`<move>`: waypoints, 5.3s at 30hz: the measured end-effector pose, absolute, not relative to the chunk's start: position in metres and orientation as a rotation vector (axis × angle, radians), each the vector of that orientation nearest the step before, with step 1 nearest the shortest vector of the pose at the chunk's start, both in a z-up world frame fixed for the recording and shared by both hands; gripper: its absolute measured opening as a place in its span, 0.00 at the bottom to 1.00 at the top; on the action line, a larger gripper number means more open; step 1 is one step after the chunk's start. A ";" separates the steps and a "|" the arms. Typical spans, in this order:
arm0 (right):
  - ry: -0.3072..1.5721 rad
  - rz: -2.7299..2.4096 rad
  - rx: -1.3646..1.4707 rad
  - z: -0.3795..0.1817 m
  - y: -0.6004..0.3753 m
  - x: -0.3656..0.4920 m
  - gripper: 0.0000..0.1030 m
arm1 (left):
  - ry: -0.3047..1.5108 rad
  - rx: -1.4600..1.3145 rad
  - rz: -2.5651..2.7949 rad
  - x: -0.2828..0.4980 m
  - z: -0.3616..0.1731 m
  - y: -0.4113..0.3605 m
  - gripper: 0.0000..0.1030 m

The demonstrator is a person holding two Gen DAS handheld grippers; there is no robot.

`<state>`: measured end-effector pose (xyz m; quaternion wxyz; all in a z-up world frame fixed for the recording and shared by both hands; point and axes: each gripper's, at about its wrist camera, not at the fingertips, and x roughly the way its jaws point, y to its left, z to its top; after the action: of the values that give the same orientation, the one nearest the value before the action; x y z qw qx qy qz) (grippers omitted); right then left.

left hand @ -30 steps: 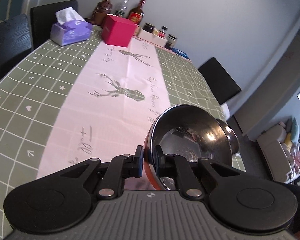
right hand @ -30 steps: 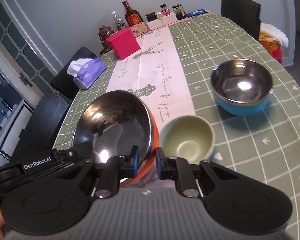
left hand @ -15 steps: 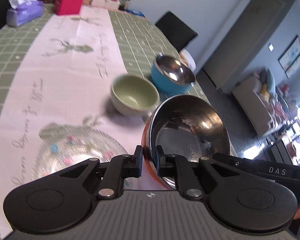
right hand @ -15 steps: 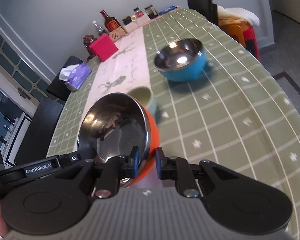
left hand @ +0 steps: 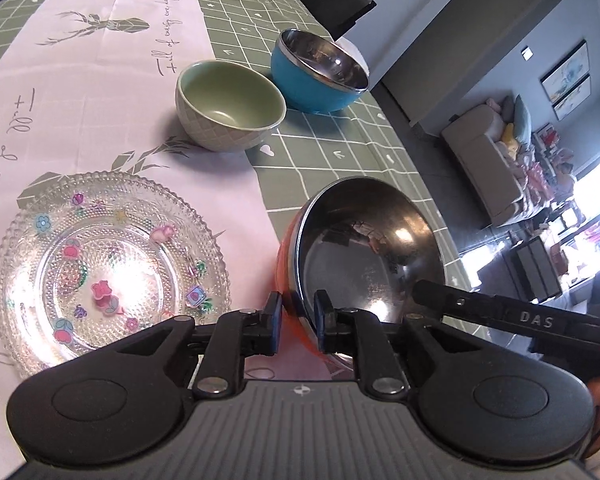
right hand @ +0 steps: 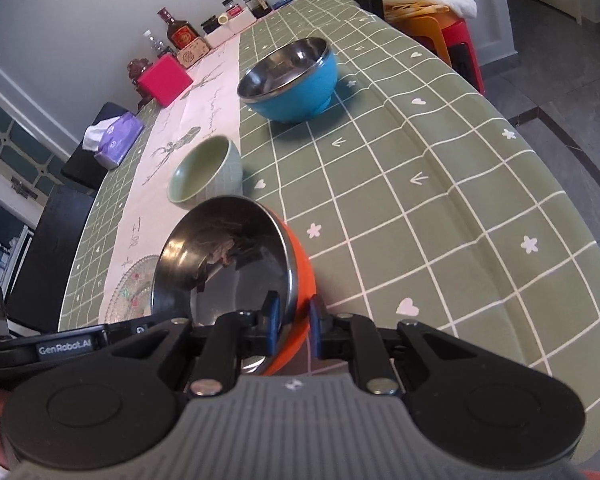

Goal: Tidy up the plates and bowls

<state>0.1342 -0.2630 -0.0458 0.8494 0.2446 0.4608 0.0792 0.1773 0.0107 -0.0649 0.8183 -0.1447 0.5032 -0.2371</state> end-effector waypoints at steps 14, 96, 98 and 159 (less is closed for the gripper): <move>0.893 0.093 0.568 -0.050 -0.275 0.136 0.14 | 1.039 -0.478 -0.560 0.187 -0.072 0.017 0.24; 0.841 -0.003 0.612 -0.033 -0.296 0.334 0.39 | 0.875 -0.327 -0.300 0.370 -0.032 -0.054 0.49; 0.855 -0.018 0.618 -0.037 -0.298 0.338 0.36 | 0.887 -0.322 -0.288 0.377 -0.036 -0.059 0.49; 0.661 0.170 0.551 0.034 -0.285 0.173 0.12 | 0.959 -0.129 -0.249 0.236 0.041 -0.062 0.14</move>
<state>0.1734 -0.2849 0.0342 0.9053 0.2667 0.3202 0.0825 0.2363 -0.0616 0.0409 0.8778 -0.0617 0.4598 -0.1194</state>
